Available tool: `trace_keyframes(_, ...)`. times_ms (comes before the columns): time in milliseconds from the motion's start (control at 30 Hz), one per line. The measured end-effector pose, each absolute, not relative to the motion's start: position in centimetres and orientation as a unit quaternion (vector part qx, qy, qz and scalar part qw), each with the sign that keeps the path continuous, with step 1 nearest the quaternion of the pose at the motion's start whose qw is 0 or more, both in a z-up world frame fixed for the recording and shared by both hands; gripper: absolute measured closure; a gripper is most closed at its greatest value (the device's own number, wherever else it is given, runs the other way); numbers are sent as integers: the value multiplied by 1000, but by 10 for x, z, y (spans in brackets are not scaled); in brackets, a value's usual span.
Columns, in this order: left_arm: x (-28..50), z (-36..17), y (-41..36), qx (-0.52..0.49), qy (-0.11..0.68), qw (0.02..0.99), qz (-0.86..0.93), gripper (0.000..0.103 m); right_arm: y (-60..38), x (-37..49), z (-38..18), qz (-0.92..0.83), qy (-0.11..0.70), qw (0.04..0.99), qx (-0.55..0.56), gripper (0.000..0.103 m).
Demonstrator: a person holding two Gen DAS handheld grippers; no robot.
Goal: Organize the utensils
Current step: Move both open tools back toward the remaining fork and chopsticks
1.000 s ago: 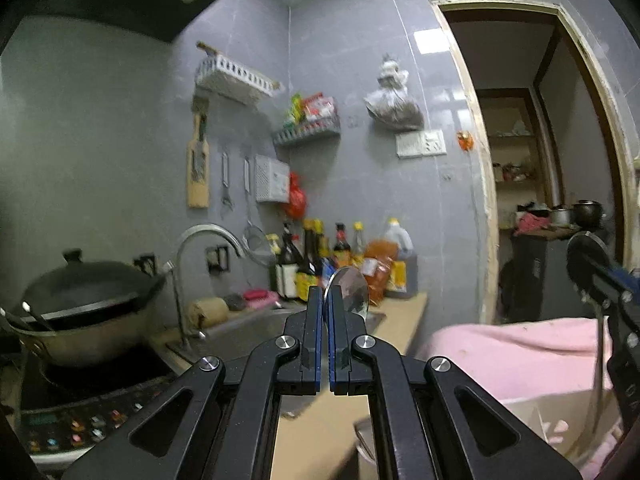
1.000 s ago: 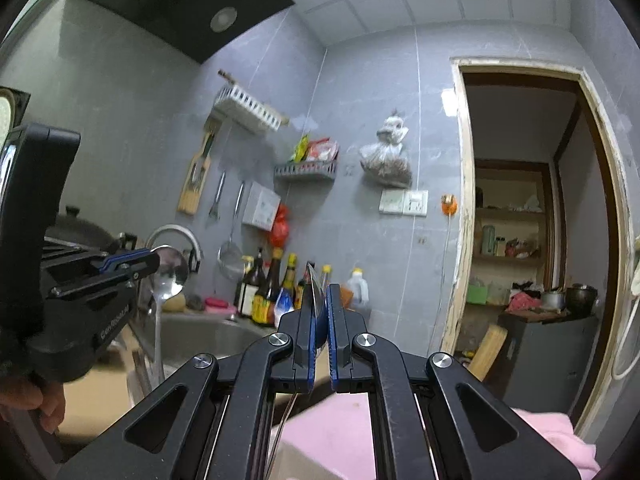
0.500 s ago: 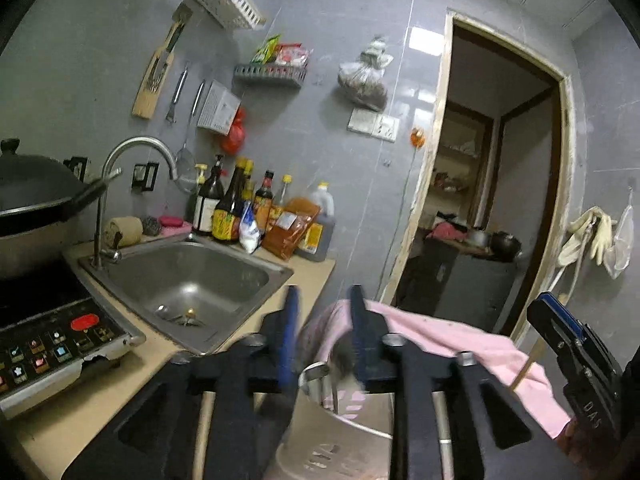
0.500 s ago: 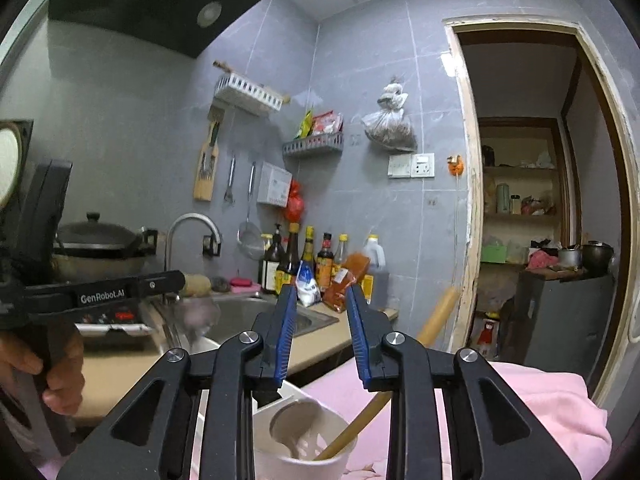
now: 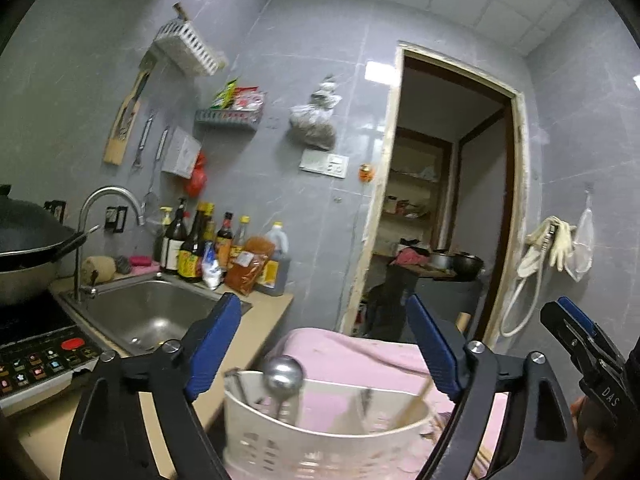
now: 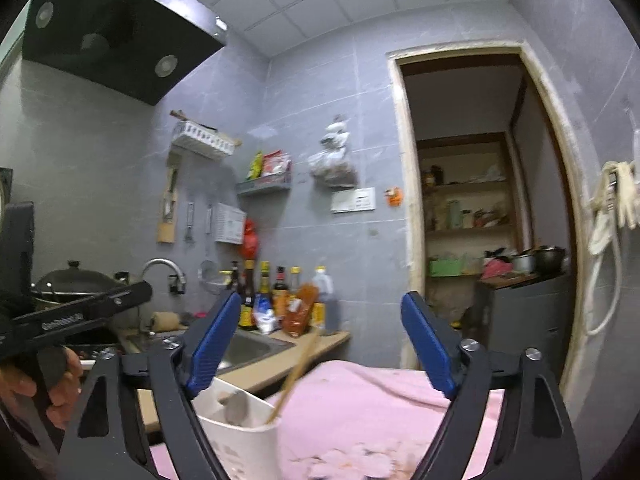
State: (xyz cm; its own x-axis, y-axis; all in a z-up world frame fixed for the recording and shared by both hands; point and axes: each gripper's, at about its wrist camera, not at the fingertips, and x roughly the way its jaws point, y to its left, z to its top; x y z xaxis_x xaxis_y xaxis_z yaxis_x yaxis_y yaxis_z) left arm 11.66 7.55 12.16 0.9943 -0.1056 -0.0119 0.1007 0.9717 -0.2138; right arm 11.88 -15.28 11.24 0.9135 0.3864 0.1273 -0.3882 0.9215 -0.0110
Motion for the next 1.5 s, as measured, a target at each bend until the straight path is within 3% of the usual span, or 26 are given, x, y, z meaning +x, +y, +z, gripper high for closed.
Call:
trace_keyframes(100, 109, 122, 58, -95, 9, 993, -71, 14, -170, 108, 111, 175, -63, 982, 5, 3)
trace_keyframes(167, 107, 121, 45, -87, 10, 993, -84, 13, -182, 101, 109, 159, -63, 985, 5, 1)
trace_keyframes(733, 115, 85, -54, -10, 78, 985, -152, 11, -256, 80, 68, 73, -6, 997, 1, 0)
trace_keyframes(967, 136, 56, -80, 24, 164, 970, -177, 11, -269, 107, 51, 88, 90, 992, -8, 0)
trace_keyframes(1067, 143, 45, -92, 39, 196, 961, -192, 12, -274, 127, 41, 100, 149, 984, -6, 12)
trace_keyframes(1267, 164, 26, -118, 69, 258, 937, -224, 14, -278, 167, 14, 134, 272, 953, -3, 46)
trace_keyframes(1400, 184, 13, -130, 86, 302, 917, -245, 28, -278, 186, -3, 165, 329, 930, 7, 64)
trace_keyframes(1500, 204, 4, -135, 73, 343, 900, -257, 38, -277, 197, -12, 182, 359, 915, 14, 67)
